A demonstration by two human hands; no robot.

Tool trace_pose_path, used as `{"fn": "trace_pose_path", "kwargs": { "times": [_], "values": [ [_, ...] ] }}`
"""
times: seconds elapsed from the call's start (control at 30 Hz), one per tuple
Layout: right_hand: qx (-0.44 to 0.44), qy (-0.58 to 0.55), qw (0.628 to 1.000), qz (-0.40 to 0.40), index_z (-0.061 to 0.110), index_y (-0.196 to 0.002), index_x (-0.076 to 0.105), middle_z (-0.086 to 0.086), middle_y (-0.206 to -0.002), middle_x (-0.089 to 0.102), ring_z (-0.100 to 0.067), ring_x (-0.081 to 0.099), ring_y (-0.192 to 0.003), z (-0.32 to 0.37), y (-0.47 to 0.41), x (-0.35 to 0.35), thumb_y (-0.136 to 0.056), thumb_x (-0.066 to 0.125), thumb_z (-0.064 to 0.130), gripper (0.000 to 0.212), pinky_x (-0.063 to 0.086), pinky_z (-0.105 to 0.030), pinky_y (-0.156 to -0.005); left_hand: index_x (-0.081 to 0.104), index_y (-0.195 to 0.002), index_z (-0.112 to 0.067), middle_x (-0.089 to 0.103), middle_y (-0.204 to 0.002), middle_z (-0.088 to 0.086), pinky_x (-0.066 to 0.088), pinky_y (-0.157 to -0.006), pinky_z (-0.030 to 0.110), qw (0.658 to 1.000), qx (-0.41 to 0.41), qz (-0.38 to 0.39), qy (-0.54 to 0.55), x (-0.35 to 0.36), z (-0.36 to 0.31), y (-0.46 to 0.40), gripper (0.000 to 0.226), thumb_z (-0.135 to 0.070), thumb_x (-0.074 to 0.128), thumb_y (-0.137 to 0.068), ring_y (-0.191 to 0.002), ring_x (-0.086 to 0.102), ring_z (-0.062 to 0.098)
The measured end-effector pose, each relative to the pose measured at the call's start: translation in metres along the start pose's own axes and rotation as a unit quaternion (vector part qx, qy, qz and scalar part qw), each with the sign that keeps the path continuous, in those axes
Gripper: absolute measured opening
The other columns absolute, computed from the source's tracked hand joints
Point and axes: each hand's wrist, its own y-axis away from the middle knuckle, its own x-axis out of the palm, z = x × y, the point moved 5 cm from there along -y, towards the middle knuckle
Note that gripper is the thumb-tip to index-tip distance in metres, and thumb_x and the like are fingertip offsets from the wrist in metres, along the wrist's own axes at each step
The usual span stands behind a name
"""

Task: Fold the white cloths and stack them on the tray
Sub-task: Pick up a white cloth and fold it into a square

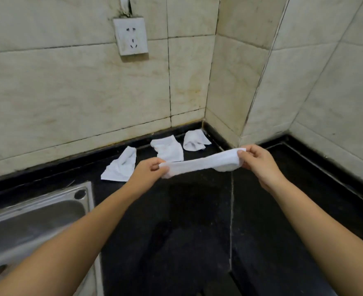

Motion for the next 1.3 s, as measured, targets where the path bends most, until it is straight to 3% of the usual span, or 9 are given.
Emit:
{"fn": "trace_pose_path", "kwargs": {
  "times": [0.1, 0.2, 0.33, 0.5, 0.6, 0.7, 0.9, 1.1, 1.3],
  "values": [
    [0.074, 0.057, 0.993, 0.077, 0.013, -0.079, 0.063, -0.007, -0.072, 0.056, -0.016, 0.052, -0.069, -0.065, 0.039, 0.008, -0.091, 0.058, 0.008, 0.013, 0.043, -0.027, -0.067, 0.067, -0.084, -0.01, 0.068, -0.075, -0.003, 0.047, -0.064, 0.009, 0.994, -0.069, 0.076, -0.028, 0.026, 0.054, 0.035, 0.008, -0.012, 0.061, -0.089, -0.066, 0.062, -0.004],
    [0.157, 0.158, 0.96, 0.172, 0.013, -0.08, 0.065, -0.004, -0.076, 0.062, -0.012, 0.056, -0.071, -0.128, 0.081, 0.015, -0.089, 0.061, 0.013, 0.01, 0.044, -0.024, -0.069, 0.067, -0.083, -0.012, 0.068, -0.077, -0.001, 0.047, -0.069, 0.021, 0.978, -0.14, 0.138, -0.072, 0.052, 0.109, 0.074, 0.011, -0.018, 0.061, -0.09, -0.068, 0.06, 0.004],
    [0.202, 0.206, 0.935, 0.208, 0.006, -0.087, 0.066, -0.014, -0.087, 0.068, -0.015, 0.061, -0.077, -0.157, 0.097, 0.02, -0.089, 0.062, 0.017, 0.012, 0.049, -0.03, -0.076, 0.068, -0.082, -0.019, 0.069, -0.082, 0.0, 0.051, -0.073, 0.025, 0.965, -0.19, 0.147, -0.106, 0.061, 0.143, 0.1, 0.014, -0.025, 0.059, -0.091, -0.079, 0.064, 0.01],
    [0.15, 0.213, 0.956, 0.133, 0.016, -0.078, 0.062, -0.009, -0.084, 0.065, -0.02, 0.06, -0.081, -0.137, 0.051, 0.035, -0.089, 0.061, 0.019, 0.012, 0.048, -0.032, -0.077, 0.062, -0.076, -0.02, 0.06, -0.074, -0.001, 0.041, -0.061, 0.022, 0.976, -0.181, 0.026, -0.116, 0.049, 0.133, 0.059, 0.014, -0.022, 0.06, -0.09, -0.07, 0.055, 0.011],
    [0.139, 0.244, 0.957, 0.076, 0.015, -0.089, 0.064, -0.003, -0.09, 0.065, -0.018, 0.06, -0.084, -0.133, 0.016, 0.048, -0.09, 0.057, 0.019, 0.009, 0.048, -0.029, -0.075, 0.056, -0.073, -0.015, 0.052, -0.066, -0.002, 0.041, -0.063, 0.029, 0.969, -0.162, -0.046, -0.183, 0.043, 0.128, 0.021, 0.018, -0.024, 0.059, -0.089, -0.068, 0.051, 0.016],
    [0.12, 0.322, 0.938, 0.038, 0.015, -0.095, 0.064, -0.007, -0.104, 0.062, -0.022, 0.058, -0.094, -0.144, -0.005, 0.06, -0.09, 0.052, 0.02, 0.014, 0.049, -0.034, -0.078, 0.057, -0.078, -0.014, 0.053, -0.078, 0.001, 0.043, -0.077, 0.038, 0.946, -0.162, -0.07, -0.271, 0.051, 0.135, -0.002, 0.021, -0.03, 0.055, -0.091, -0.081, 0.054, 0.023],
    [0.059, 0.478, 0.876, 0.019, 0.017, -0.119, 0.053, -0.01, -0.125, 0.049, -0.028, 0.042, -0.118, -0.155, -0.004, 0.075, -0.089, 0.049, 0.017, 0.03, 0.035, -0.04, -0.096, 0.056, -0.106, -0.014, 0.054, -0.105, 0.005, 0.033, -0.088, 0.036, 0.921, -0.177, -0.126, -0.323, 0.065, 0.148, 0.003, 0.028, -0.036, 0.058, -0.089, -0.103, 0.048, 0.024],
    [-0.039, 0.47, 0.859, 0.198, 0.021, -0.135, 0.043, -0.006, -0.136, 0.045, -0.025, 0.039, -0.127, -0.124, -0.021, 0.163, -0.093, 0.048, 0.019, 0.042, 0.031, -0.039, -0.105, 0.049, -0.124, -0.015, 0.052, -0.119, 0.004, 0.032, -0.095, 0.036, 0.914, -0.187, -0.13, -0.337, 0.065, 0.149, 0.053, 0.052, -0.049, 0.059, -0.085, -0.112, 0.046, 0.022],
    [-0.063, 0.545, 0.783, 0.292, 0.017, -0.128, 0.049, -0.009, -0.132, 0.047, -0.026, 0.043, -0.123, -0.117, -0.017, 0.246, -0.092, 0.054, 0.029, 0.038, 0.036, -0.042, -0.101, 0.044, -0.132, -0.018, 0.046, -0.131, 0.003, 0.029, -0.099, 0.034, 0.893, -0.195, -0.104, -0.391, 0.067, 0.155, 0.068, 0.06, -0.056, 0.052, -0.086, -0.121, 0.041, 0.021]
  ]
}}
